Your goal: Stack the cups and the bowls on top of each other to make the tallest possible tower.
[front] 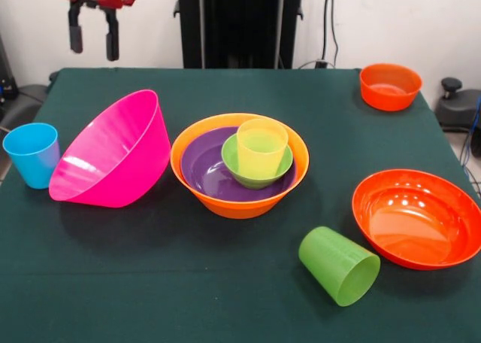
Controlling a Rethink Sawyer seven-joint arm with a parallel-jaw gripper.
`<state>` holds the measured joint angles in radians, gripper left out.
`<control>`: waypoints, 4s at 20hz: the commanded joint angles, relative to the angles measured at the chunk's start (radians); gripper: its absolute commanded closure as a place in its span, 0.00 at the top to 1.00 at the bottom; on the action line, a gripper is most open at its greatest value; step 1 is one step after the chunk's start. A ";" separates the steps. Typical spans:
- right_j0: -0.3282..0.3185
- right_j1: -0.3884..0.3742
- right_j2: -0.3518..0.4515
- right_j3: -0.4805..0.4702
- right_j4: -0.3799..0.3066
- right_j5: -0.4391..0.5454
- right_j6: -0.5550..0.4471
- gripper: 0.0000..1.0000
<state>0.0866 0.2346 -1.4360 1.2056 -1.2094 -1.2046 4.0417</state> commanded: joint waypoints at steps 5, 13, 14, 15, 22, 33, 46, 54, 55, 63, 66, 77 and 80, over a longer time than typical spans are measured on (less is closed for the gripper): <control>-0.037 -0.010 0.258 -0.195 0.050 0.041 -0.577 1.00; -0.063 -0.037 0.291 -0.209 0.036 0.021 -0.592 1.00; -0.064 -0.039 0.296 -0.210 0.034 0.020 -0.571 1.00; -0.071 -0.040 0.301 -0.214 0.037 0.021 -0.560 1.00; -0.039 -0.085 0.297 -0.233 0.019 -0.027 -0.365 1.00; 0.018 -0.101 0.259 -0.289 0.030 0.050 -0.152 1.00; 0.030 -0.055 0.301 -0.194 0.031 0.096 -0.263 1.00; 0.043 -0.114 0.363 -0.052 0.065 0.073 -0.459 1.00; 0.046 -0.119 0.376 -0.033 0.077 0.084 -0.480 1.00; 0.052 -0.129 0.437 0.048 0.157 0.155 -0.623 1.00; 0.050 -0.136 0.449 0.071 0.165 0.151 -0.671 1.00; 0.025 -0.130 0.481 0.105 0.208 0.153 -0.777 1.00; 0.022 -0.121 0.482 0.095 0.211 0.164 -0.777 1.00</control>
<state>0.1244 0.0918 -1.1562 1.2938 -1.0724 -1.1570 3.5276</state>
